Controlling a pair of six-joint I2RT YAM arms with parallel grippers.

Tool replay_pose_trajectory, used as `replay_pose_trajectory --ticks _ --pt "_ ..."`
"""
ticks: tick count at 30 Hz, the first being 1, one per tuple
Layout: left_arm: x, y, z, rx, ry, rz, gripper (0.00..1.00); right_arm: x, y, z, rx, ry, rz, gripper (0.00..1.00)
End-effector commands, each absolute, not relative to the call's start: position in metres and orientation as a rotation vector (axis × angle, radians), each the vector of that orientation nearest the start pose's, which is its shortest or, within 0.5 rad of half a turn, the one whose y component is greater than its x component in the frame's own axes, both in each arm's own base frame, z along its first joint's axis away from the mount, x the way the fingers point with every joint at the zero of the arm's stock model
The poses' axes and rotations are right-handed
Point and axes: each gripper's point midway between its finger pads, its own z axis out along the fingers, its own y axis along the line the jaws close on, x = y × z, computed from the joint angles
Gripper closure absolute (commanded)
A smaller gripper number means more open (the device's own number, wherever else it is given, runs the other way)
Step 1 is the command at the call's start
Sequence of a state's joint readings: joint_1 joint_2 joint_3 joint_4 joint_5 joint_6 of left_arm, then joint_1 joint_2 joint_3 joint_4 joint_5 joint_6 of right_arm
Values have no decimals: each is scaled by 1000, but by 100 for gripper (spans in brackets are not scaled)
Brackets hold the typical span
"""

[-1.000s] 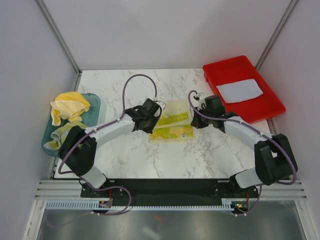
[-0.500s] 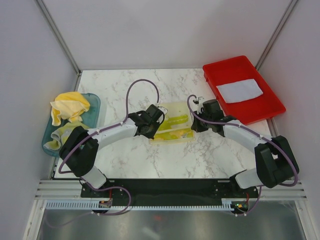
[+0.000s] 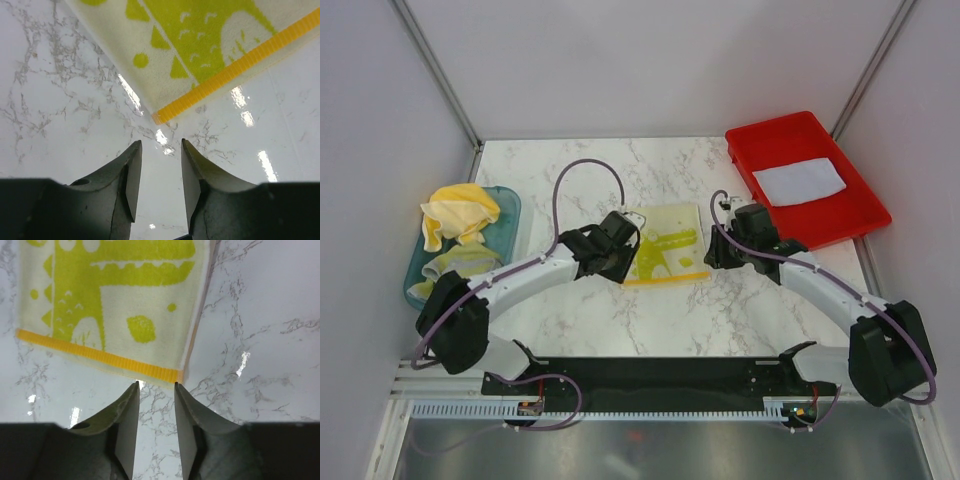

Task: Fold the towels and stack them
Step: Fold the towel

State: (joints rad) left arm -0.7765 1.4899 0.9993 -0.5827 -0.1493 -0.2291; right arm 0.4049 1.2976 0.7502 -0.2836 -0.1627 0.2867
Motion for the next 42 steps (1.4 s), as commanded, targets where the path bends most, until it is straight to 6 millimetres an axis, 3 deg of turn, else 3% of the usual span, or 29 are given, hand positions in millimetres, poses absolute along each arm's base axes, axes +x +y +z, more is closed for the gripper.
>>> replay_pose_trajectory --ticks 1,5,11,19,23,30,42 --pt "242 -216 108 488 2504 -219 55 272 170 104 -142 2417 590 57" --pt "236 -228 118 301 2514 -354 51 271 170 100 -35 2421 611 56" --pt "241 -229 90 96 2600 -345 53 283 166 79 27 2483 534 60" --pt "252 -220 64 -115 2628 -502 53 284 167 40 216 2607 501 65" --pt "251 -223 55 -160 2624 -644 53 284 169 31 241 2610 512 66" --pt "252 -222 38 -181 2655 -633 57 287 165 25 291 2595 487 68" --pt "252 -219 30 -225 2663 -616 60 285 161 18 336 2595 466 76"
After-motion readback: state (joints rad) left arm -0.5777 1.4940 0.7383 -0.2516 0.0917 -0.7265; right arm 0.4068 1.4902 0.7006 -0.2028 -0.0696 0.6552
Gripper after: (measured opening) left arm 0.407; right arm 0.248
